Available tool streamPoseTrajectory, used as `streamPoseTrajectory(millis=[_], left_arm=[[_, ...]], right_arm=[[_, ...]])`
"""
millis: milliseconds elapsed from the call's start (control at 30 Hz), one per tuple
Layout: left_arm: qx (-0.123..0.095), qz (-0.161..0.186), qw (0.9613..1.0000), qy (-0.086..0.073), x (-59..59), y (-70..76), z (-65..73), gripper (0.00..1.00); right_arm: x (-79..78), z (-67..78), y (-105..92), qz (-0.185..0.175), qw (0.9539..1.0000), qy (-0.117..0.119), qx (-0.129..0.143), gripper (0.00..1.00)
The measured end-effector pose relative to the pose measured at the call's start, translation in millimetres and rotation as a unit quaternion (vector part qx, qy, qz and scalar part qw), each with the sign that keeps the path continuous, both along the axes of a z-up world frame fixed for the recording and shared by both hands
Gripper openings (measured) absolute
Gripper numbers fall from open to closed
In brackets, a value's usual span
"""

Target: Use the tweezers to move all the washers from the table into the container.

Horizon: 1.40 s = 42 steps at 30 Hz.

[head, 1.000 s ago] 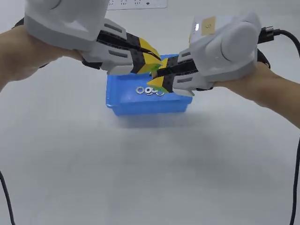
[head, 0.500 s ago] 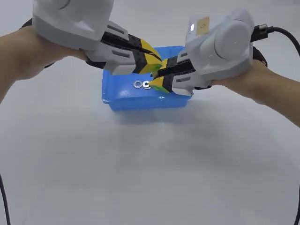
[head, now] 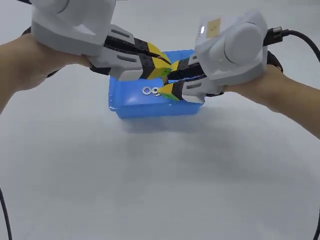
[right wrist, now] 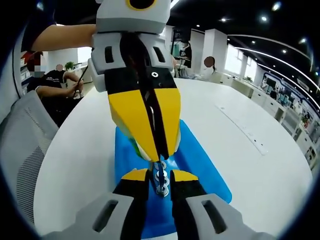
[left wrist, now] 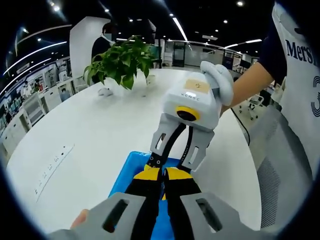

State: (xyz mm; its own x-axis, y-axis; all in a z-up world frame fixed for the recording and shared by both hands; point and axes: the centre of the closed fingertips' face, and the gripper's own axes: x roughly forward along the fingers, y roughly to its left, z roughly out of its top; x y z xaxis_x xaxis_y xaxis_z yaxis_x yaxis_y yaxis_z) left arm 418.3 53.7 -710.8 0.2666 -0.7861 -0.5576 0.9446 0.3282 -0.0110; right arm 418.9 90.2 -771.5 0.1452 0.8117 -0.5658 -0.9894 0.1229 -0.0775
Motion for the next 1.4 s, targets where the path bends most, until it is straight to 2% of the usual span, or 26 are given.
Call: streamPoseTrajectory(millis=[133,333,400,533,567,700,833,933,1000,1100,1267,1400], left_arm=[[-0.002,-0.006,0.9999,-0.012,0.2,-2.1,11.1,0.06],[0.000,-0.012,0.9995,-0.028,-5.6,-3.4,22.9,0.06],[0.004,-0.016,0.9991,-0.039,-8.5,-3.1,26.9,0.06],[0.003,-0.028,0.9981,-0.055,-18.5,-4.2,35.4,0.06],[0.000,-0.030,0.9982,-0.053,-22.0,-4.6,38.1,0.06],[-0.003,-0.033,0.9975,-0.062,-31.6,-3.7,45.9,0.06],[-0.009,-0.040,0.9964,-0.074,-46.3,-2.9,57.3,0.06],[-0.012,-0.049,0.9952,-0.084,-57.5,-3.5,65.0,0.05],[-0.007,-0.058,0.9939,-0.094,-59.7,0.7,64.5,0.05],[-0.001,-0.073,0.9929,-0.093,-70.0,3.2,64.4,0.05],[0.010,-0.107,0.9902,-0.089,-94.1,0.3,60.7,0.05],[0.015,-0.114,0.9897,-0.086,-105.1,0.6,55.8,0.05]], right_arm=[[-1.5,5.6,-2.6,0.002,1.0000,-0.004,0.002,0.15],[-4.9,18.5,-6.3,0.001,0.9999,-0.010,0.013,0.13],[-7.6,22.5,-8.2,0.002,0.9998,-0.010,0.015,0.12],[-14.1,30.8,-9.3,0.006,0.9997,-0.015,0.016,0.12],[-16.4,33.3,-8.8,0.008,0.9996,-0.020,0.016,0.12],[-24.6,40.6,-7.5,0.016,0.9993,-0.033,0.010,0.11],[-35.0,51.2,-5.7,0.025,0.9985,-0.048,0.005,0.11],[-44.5,57.9,-4.6,0.034,0.9982,-0.050,0.005,0.11],[-52.5,61.2,-5.3,0.040,0.9981,-0.046,0.007,0.11],[-65.5,62.9,-7.5,0.052,0.9980,-0.036,0.008,0.11],[-84.9,60.2,-12.1,0.073,0.9970,-0.025,-0.004,0.11],[-94.2,55.4,-18.6,0.086,0.9960,-0.017,-0.018,0.09]])
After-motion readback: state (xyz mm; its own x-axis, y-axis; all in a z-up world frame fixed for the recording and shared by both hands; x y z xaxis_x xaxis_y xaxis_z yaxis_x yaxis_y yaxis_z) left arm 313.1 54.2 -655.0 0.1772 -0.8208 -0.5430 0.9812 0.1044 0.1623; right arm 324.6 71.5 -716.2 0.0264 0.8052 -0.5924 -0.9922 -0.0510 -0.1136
